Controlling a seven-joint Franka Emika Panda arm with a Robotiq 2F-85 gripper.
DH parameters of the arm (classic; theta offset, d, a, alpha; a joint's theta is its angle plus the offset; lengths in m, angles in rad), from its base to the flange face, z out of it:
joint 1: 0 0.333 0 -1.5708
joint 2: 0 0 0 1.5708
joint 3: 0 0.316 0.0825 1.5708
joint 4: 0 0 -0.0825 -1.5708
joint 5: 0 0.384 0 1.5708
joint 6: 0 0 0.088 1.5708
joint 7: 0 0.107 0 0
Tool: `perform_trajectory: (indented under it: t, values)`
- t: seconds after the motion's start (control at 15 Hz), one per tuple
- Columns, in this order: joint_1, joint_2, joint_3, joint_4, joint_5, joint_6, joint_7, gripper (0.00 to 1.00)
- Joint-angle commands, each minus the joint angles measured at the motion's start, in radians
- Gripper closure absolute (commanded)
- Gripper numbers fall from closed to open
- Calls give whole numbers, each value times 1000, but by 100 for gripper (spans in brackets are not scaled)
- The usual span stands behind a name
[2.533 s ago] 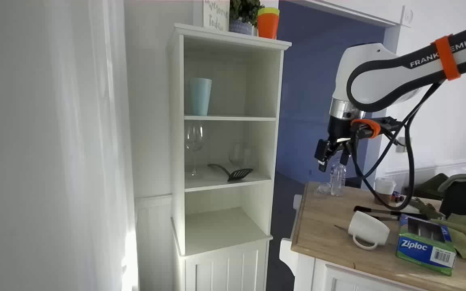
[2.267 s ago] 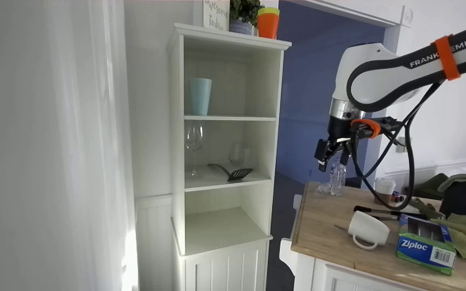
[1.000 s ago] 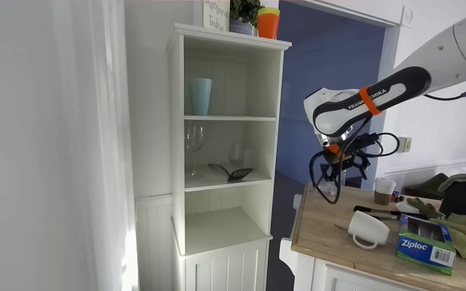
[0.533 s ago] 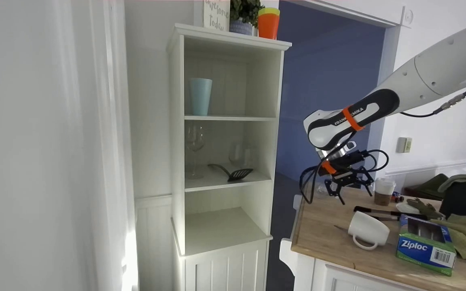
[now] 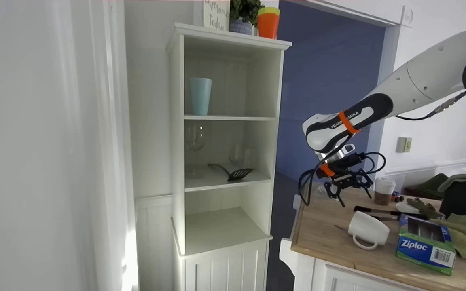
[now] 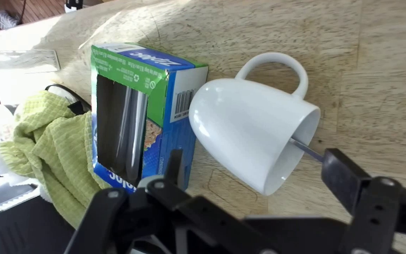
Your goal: Place the white mug upright
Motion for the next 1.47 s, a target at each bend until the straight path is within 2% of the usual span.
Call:
perform_trajectory:
  t: [0.0, 0.67, 0.8, 0.93, 1.13, 1.4]
  values:
    - [22, 46, -35, 20, -25, 1, 0, 0]
    - [17, 138, -83, 65, -7, 6, -5, 2]
    - [19, 151, -90, 76, -6, -8, 3, 26]
    - [20, 166, -95, 88, -6, -21, 8, 35]
    - [20, 193, -104, 103, -5, -41, 10, 58]
    - [18, 208, -110, 118, 6, -83, 3, 84]
